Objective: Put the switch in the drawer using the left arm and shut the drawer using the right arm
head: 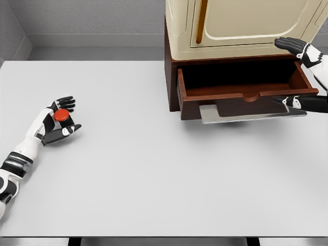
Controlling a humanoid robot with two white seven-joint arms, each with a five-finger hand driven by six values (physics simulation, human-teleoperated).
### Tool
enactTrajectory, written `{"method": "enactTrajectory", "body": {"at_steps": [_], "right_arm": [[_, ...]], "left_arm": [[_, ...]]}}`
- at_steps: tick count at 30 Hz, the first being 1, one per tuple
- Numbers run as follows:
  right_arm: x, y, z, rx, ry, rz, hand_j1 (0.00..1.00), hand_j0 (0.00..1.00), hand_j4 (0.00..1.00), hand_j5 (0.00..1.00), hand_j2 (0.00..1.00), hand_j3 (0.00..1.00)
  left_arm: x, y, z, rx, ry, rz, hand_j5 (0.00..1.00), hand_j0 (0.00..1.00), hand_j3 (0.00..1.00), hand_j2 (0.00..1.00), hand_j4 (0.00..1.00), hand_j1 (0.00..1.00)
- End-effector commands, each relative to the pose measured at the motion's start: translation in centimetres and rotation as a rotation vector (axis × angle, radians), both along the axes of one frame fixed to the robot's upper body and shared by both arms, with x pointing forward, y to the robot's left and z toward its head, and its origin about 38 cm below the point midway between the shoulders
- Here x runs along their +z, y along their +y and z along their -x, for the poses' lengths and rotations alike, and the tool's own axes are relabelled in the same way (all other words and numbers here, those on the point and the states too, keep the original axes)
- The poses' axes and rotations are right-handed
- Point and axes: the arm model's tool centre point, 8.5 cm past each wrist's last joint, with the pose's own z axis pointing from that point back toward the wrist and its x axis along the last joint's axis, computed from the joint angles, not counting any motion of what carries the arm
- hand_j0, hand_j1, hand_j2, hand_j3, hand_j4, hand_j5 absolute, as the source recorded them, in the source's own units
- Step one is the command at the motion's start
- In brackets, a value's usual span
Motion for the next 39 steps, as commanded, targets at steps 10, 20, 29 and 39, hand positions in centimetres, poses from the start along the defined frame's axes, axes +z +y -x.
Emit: {"method": "enactTrajectory", "body": {"at_steps": [10,20,29,39], "right_arm": [[0.1,0.0,0.0,0.001,0.001,-0.01,1.0,1.0,1.0,1.0,1.0,1.0],[0.2,-0.1,0.0,0.0,0.0,-0.007,1.0,1.0,1.0,1.0,1.0,1.0],[0.2,-0.1,0.0,0.0,0.0,-0.007,1.0,1.0,1.0,1.0,1.0,1.0],[0.2,-0.1,0.0,0.0,0.0,-0.007,1.0,1.0,1.0,1.0,1.0,1.0]], "left_arm": [[0.1,0.1,0.0,-0.004,0.001,0.017,0.4,0.4,0.4,0.4,0.4,0.4],[1.0,-0.1,-0.5,-0.008,-0.028,0.027,0.41,0.41,0.41,0.41,0.41,0.41],[3.2,-0.9,-1.7,-0.047,-0.093,0.008,0.4,0.4,0.4,0.4,0.4,0.4],[5.9,-3.9,-4.1,-0.15,-0.204,-0.126,0.4,0.4,0.4,0.4,0.4,0.4]]}}
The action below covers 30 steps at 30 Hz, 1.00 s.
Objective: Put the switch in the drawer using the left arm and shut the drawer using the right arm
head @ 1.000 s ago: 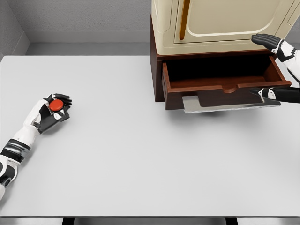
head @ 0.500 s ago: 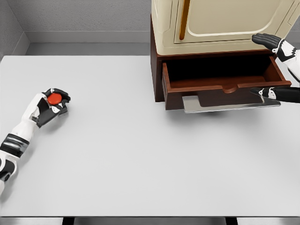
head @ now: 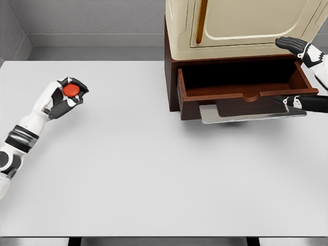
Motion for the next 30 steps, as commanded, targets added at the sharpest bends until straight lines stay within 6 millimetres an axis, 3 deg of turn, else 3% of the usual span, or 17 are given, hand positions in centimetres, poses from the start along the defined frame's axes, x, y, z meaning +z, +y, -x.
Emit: {"method": "enactTrajectory", "body": {"at_steps": [1,12,16,19,30], "right_arm": [[0.1,0.0,0.0,0.001,0.001,-0.006,1.0,1.0,1.0,1.0,1.0,1.0],[0.1,-0.1,0.0,0.0,0.001,-0.005,1.0,1.0,1.0,1.0,1.0,1.0],[0.1,-0.1,0.0,0.0,0.001,-0.005,1.0,1.0,1.0,1.0,1.0,1.0],[0.1,-0.1,0.0,-0.001,0.0,-0.005,1.0,1.0,1.0,1.0,1.0,1.0],[0.1,-0.1,0.0,-0.001,0.0,-0.005,1.0,1.0,1.0,1.0,1.0,1.0]], "left_arm": [[0.2,-1.0,0.0,-0.034,-0.023,-0.042,0.4,0.4,0.4,0.4,0.4,0.4],[2.8,-3.7,-0.6,-0.156,-0.181,-0.262,0.41,0.41,0.41,0.41,0.41,0.41],[4.5,-6.3,-1.4,-0.198,-0.255,-0.271,0.41,0.41,0.41,0.41,0.41,0.41],[4.4,-8.8,-1.4,-0.239,-0.293,-0.292,0.41,0.41,0.41,0.41,0.41,0.41],[8.6,-12.0,-1.0,-0.318,-0.446,-0.32,0.41,0.41,0.41,0.41,0.41,0.41]]}}
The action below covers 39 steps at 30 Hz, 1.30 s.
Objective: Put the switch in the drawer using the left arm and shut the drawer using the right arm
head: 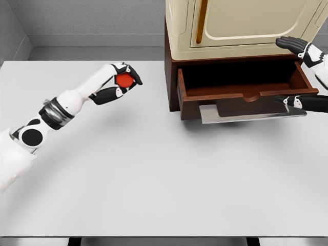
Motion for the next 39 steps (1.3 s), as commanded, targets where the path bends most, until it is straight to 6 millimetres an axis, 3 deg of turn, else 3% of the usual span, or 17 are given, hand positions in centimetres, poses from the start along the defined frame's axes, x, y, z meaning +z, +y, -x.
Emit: {"method": "enactTrajectory", "body": {"at_steps": [1,10,17,29,39], "right_arm": [[0.1,0.0,0.0,0.001,0.001,-0.006,1.0,1.0,1.0,1.0,1.0,1.0],[0.1,0.0,0.0,0.002,0.001,-0.006,1.0,1.0,1.0,1.0,1.0,1.0],[0.1,0.0,0.0,0.002,0.001,-0.006,1.0,1.0,1.0,1.0,1.0,1.0],[0.1,0.0,0.0,0.002,0.001,-0.008,1.0,1.0,1.0,1.0,1.0,1.0],[0.1,0.0,0.0,0.002,0.001,-0.008,1.0,1.0,1.0,1.0,1.0,1.0]], "left_arm": [[0.8,-0.4,0.3,-0.017,-0.023,0.006,0.41,0.41,0.41,0.41,0.41,0.41],[2.6,-1.1,0.2,-0.04,-0.07,-0.001,0.41,0.41,0.41,0.41,0.41,0.41],[3.8,-2.9,0.3,-0.079,-0.123,-0.033,0.41,0.41,0.41,0.41,0.41,0.41],[5.1,-8.4,0.0,-0.153,-0.164,-0.023,0.41,0.41,0.41,0.41,0.41,0.41],[6.9,-10.3,-0.8,-0.178,-0.199,-0.013,0.41,0.41,0.41,0.41,0.41,0.41]]}}
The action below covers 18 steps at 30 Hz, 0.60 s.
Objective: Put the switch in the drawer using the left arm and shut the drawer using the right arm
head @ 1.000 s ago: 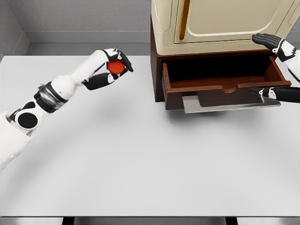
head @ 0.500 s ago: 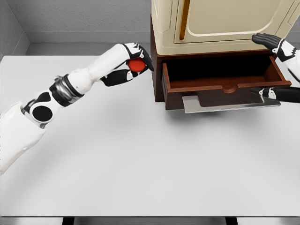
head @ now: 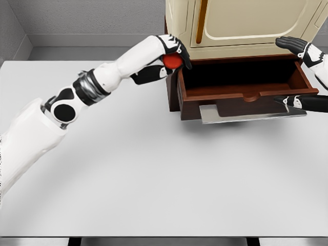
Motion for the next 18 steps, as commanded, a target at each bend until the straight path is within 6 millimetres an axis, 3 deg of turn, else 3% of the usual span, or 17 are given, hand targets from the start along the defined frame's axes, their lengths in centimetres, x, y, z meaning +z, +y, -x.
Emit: {"method": "enactTrajectory", "body": {"at_steps": [1,18], "right_arm": [[0.1,0.0,0.0,0.001,0.001,-0.007,1.0,1.0,1.0,1.0,1.0,1.0],[0.2,-0.1,0.0,-0.002,-0.002,-0.005,1.0,1.0,1.0,1.0,1.0,1.0]], "left_arm": [[-0.5,-0.8,-0.1,-0.007,0.019,0.004,0.41,0.41,0.41,0.41,0.41,0.41],[-0.6,-5.1,-1.4,-0.025,0.051,0.008,0.41,0.41,0.41,0.41,0.41,0.41]]}}
